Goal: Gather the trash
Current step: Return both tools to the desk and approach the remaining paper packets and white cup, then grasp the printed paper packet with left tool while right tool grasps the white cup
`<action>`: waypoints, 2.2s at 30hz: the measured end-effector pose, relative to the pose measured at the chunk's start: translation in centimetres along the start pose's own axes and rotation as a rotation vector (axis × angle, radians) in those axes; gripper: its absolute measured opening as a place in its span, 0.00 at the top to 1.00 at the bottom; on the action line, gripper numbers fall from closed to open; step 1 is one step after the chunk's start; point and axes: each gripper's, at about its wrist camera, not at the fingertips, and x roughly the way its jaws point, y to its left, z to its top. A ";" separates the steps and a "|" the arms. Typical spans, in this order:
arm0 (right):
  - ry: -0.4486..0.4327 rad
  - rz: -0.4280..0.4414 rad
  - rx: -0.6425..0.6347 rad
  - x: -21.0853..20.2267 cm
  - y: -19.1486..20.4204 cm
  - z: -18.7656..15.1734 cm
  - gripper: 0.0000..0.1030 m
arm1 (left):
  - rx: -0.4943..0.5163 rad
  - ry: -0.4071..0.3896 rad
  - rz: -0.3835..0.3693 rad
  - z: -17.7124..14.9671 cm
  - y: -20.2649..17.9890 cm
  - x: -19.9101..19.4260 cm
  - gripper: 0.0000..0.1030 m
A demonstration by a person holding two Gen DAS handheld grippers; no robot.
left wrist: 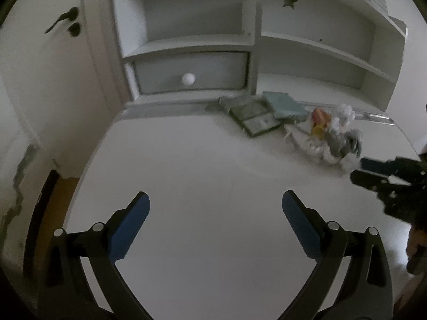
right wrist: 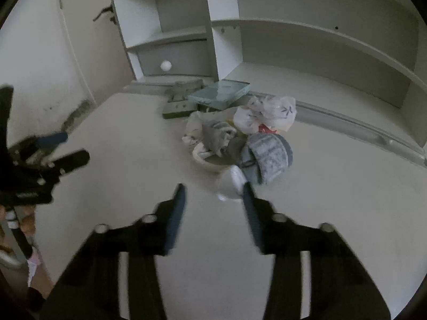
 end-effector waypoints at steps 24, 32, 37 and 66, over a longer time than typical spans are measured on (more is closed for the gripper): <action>-0.047 -0.063 0.081 -1.6 -6.0 -1.2 0.83 | 0.100 0.151 0.083 10.8 -7.0 15.4 0.06; -0.059 -0.052 0.064 -1.7 -5.6 -1.1 0.80 | 0.008 0.160 0.000 9.7 -3.7 15.2 0.06; -0.020 -0.028 0.020 -0.9 -4.9 -0.9 0.47 | -0.067 0.175 0.057 9.3 0.9 15.0 0.06; -0.010 -0.214 0.267 -3.9 -12.2 -4.0 0.66 | -0.093 0.099 -0.022 9.9 1.9 11.8 0.44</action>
